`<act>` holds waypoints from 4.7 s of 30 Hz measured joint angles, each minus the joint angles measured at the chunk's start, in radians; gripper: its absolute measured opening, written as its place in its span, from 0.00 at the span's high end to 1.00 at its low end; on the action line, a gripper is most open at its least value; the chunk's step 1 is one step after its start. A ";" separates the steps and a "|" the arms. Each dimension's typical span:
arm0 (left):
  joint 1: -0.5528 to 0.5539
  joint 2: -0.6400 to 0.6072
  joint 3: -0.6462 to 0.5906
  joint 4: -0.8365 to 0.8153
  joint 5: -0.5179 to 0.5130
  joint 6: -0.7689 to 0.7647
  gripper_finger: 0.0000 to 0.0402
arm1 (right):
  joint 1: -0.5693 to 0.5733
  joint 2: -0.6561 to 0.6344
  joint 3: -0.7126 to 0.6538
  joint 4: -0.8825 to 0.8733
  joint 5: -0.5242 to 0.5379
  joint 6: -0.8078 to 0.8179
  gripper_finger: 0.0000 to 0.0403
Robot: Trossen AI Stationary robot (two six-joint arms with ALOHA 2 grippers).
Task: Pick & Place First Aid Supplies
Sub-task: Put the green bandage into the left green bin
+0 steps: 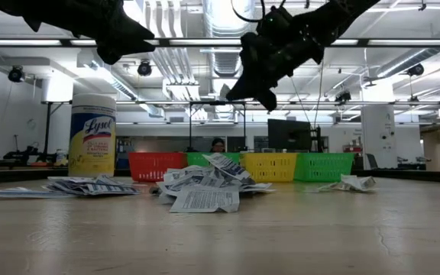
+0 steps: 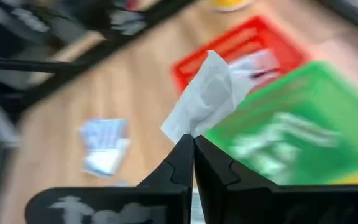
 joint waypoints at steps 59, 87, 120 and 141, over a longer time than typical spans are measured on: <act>0.000 0.005 0.000 -0.001 0.000 -0.011 0.57 | -0.014 0.739 0.977 -0.973 0.136 -0.357 0.77; 0.000 0.005 0.000 -0.003 0.001 -0.008 0.57 | 0.106 0.497 0.970 -1.325 0.125 -0.462 0.79; 0.000 0.005 0.000 -0.010 0.009 -0.019 0.57 | 0.372 0.161 0.125 -0.846 0.125 -0.491 0.84; 0.000 0.005 0.000 -0.009 0.010 -0.019 0.57 | 0.380 0.162 0.071 -0.750 0.131 -0.585 0.56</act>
